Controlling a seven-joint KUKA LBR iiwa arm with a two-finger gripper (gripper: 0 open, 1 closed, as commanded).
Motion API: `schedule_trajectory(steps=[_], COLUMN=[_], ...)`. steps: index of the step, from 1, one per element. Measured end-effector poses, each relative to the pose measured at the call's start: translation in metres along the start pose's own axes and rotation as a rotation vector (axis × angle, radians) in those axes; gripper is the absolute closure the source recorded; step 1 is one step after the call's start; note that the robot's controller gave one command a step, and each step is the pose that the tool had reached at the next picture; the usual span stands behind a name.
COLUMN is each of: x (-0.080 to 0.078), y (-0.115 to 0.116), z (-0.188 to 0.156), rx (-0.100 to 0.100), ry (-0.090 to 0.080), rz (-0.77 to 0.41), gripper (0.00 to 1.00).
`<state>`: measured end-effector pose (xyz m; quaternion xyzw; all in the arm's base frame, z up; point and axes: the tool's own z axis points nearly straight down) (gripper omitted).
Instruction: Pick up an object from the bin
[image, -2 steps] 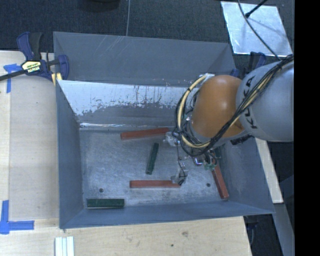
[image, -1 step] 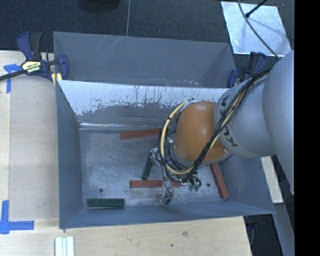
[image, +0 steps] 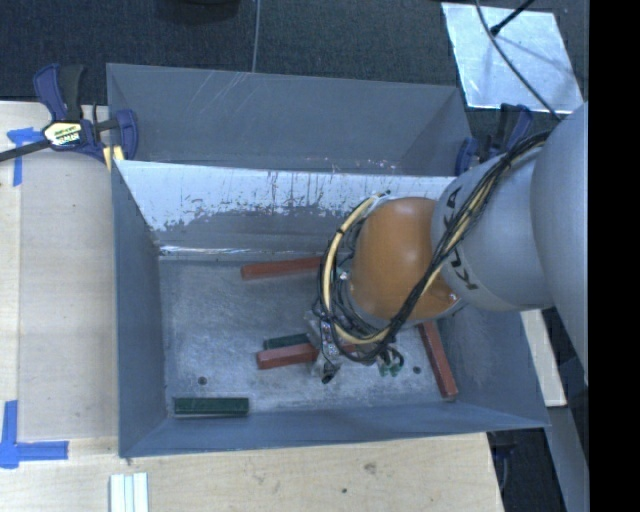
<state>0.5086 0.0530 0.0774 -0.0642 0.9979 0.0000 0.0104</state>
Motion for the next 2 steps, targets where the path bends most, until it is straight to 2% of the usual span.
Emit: schedule_trajectory(steps=[1,2], x=[-0.006,-0.014], y=[0.001,0.003], z=[-0.048,-0.167], rx=[0.0,0.0], ry=[0.012,0.008], rz=[-0.013,-0.019], gripper=[1.0,1.0])
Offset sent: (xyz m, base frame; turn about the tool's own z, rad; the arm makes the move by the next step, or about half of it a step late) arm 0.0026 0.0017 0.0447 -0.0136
